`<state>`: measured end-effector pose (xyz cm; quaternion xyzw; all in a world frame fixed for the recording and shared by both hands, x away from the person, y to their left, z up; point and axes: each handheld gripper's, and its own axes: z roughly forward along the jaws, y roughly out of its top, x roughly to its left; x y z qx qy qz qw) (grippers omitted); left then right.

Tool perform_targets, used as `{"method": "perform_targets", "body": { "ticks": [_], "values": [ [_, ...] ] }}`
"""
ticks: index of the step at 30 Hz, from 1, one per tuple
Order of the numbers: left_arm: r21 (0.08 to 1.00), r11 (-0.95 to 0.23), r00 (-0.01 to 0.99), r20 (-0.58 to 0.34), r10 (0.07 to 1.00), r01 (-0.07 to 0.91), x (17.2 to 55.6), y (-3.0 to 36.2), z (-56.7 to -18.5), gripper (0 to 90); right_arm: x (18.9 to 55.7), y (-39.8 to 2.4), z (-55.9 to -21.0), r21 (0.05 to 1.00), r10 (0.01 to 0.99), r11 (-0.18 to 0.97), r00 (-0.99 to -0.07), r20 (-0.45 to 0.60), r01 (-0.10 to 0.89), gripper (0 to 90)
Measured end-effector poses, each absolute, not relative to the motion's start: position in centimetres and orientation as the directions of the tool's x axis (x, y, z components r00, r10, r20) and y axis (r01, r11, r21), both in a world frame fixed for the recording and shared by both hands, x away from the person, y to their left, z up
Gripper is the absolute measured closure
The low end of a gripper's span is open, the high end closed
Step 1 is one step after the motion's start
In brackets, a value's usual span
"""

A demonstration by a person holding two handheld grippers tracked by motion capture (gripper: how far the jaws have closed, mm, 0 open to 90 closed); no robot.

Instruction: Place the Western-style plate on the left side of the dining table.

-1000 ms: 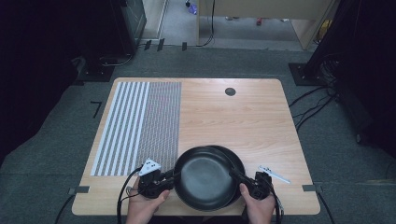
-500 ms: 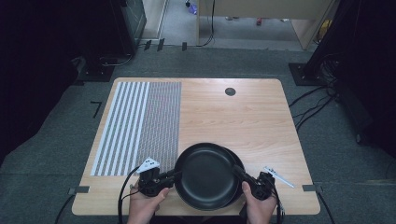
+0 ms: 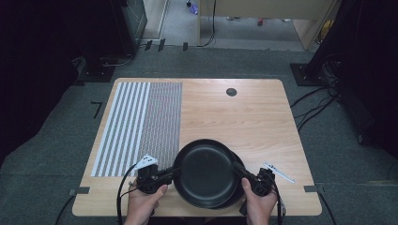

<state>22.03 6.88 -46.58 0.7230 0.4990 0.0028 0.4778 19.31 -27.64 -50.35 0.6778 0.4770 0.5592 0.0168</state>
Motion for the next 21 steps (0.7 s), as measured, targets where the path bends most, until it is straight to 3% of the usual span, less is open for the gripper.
{"method": "perform_targets", "body": {
  "ticks": [21],
  "values": [
    [0.715, -0.001, 0.485, -0.474, 0.735, 0.699, 25.3, 11.1, -43.5, 76.0, 24.4, -23.6, -46.7, 0.570, 0.662, -0.505, -0.134, 0.738, 0.648, 81.9]
  ]
}}
